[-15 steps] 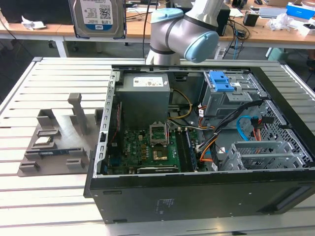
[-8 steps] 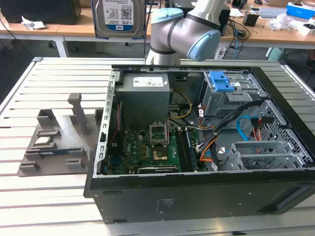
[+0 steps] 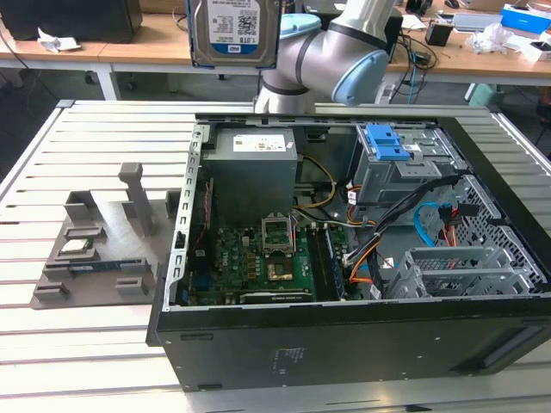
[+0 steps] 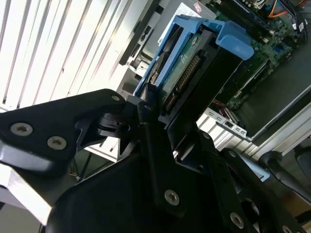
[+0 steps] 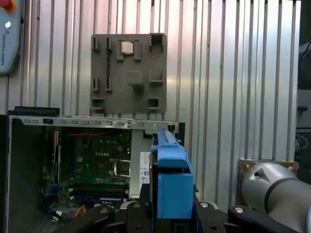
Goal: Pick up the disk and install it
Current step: 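Pick up the disk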
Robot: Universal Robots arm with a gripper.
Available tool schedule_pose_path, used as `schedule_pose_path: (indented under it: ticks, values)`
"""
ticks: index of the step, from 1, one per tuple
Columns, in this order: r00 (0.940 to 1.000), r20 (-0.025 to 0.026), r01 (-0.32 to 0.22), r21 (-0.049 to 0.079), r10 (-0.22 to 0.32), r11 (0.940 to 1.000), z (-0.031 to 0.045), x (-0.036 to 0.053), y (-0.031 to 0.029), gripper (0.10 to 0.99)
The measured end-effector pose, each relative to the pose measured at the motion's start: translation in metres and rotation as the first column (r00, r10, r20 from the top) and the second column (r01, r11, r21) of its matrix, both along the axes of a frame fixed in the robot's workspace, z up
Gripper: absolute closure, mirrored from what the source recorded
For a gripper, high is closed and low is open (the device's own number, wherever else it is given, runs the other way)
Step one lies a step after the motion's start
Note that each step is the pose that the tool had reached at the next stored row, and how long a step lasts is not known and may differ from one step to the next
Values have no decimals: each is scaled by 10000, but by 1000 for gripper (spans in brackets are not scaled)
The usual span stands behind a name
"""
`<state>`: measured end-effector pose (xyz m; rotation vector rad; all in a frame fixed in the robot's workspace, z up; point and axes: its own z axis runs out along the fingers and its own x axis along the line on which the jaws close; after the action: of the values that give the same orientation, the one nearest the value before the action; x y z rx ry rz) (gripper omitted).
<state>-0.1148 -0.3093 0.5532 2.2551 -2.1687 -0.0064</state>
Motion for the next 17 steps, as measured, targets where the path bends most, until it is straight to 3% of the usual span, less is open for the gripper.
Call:
schedule_pose_path:
  ticks: [2,6,11,17]
  values:
    - [10000,0,1,0,-1,10000,0,75,0,725]
    - [10000,0,0,0,0,10000,0,384,0,725]
    - [10000,-1,1,-1,-1,10000,0,651,0,725]
    - [10000,-1,1,0,-1,10000,0,905,0,725]
